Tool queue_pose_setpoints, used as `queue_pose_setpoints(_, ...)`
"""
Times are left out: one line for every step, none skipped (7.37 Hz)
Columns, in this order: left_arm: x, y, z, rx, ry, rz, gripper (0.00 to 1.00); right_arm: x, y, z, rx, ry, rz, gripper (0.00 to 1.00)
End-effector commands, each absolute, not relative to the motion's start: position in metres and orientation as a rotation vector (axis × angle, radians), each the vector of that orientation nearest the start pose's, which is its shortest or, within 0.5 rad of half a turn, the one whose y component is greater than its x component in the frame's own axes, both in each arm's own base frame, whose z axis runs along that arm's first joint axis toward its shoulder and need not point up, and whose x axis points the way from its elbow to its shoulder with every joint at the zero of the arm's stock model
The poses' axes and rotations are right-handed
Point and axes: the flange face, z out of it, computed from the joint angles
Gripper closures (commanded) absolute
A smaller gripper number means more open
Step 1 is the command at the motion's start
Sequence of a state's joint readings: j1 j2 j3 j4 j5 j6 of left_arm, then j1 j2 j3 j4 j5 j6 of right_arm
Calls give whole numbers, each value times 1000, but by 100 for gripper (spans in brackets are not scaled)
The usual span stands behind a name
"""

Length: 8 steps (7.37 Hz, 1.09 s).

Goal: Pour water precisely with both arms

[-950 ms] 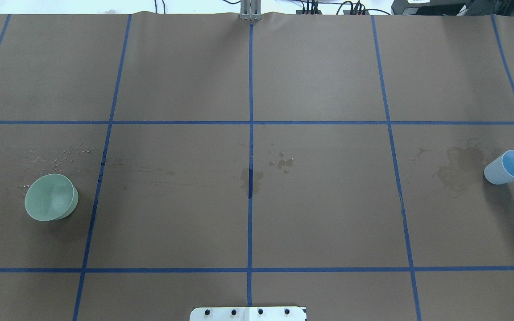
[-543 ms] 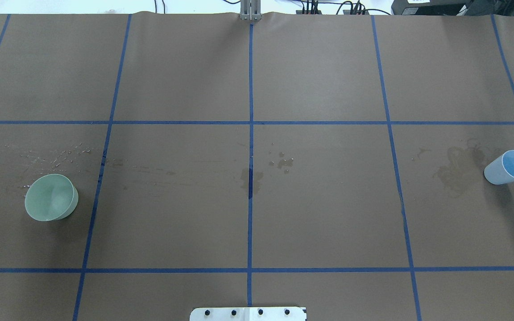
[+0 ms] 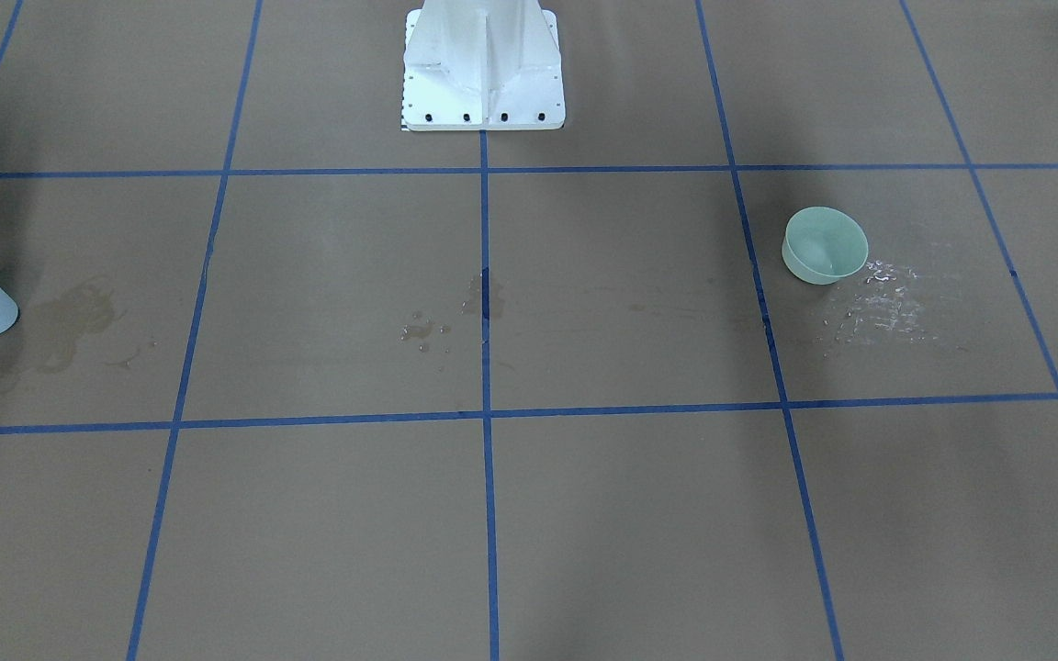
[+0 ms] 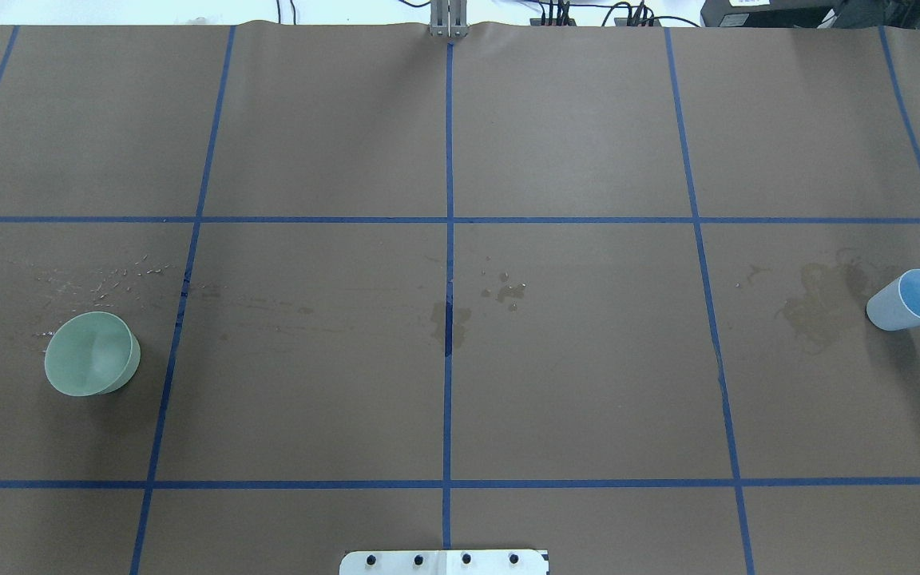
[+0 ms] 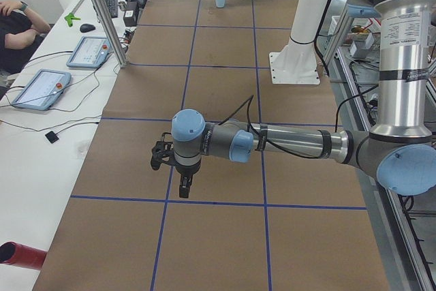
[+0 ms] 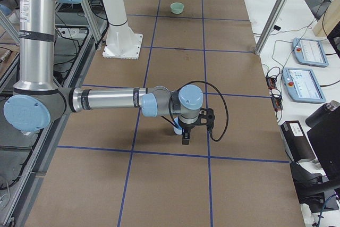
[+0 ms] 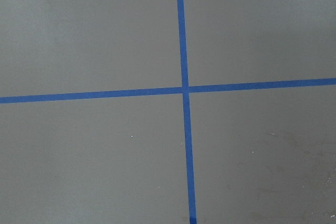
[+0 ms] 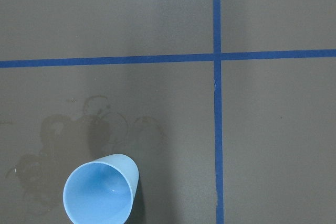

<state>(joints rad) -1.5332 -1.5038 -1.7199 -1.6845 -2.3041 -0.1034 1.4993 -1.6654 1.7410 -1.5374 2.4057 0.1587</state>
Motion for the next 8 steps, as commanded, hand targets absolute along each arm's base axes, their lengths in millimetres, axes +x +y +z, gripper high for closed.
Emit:
queue_pose_setpoints(-48, -477, 606, 136, 742, 10, 0, 34, -464, 603, 24, -844, 49, 0)
queue_pose_setpoints(-48, -478, 606, 136, 742, 11, 0, 39, -464, 601, 28, -845, 59, 0)
queue_pose_setpoints(-48, -478, 607, 135, 742, 12, 0, 41, -463, 602, 29, -845, 66, 0)
queue_pose_setpoints(-48, -478, 607, 133, 742, 10, 0, 44, -463, 601, 33, -845, 70, 0)
queue_pose_setpoints(-48, -478, 607, 133, 742, 10, 0, 44, -463, 602, 31, -847, 70, 0)
queue_pose_setpoints(-48, -478, 607, 133, 742, 10, 0, 44, -463, 602, 31, -845, 70, 0)
queue_pose_setpoints(-48, -478, 608, 131, 742, 10, 0, 44, -462, 603, 31, -845, 70, 0)
queue_pose_setpoints(-48, -478, 611, 127, 742, 8, 0, 44, -462, 603, 33, -844, 70, 0)
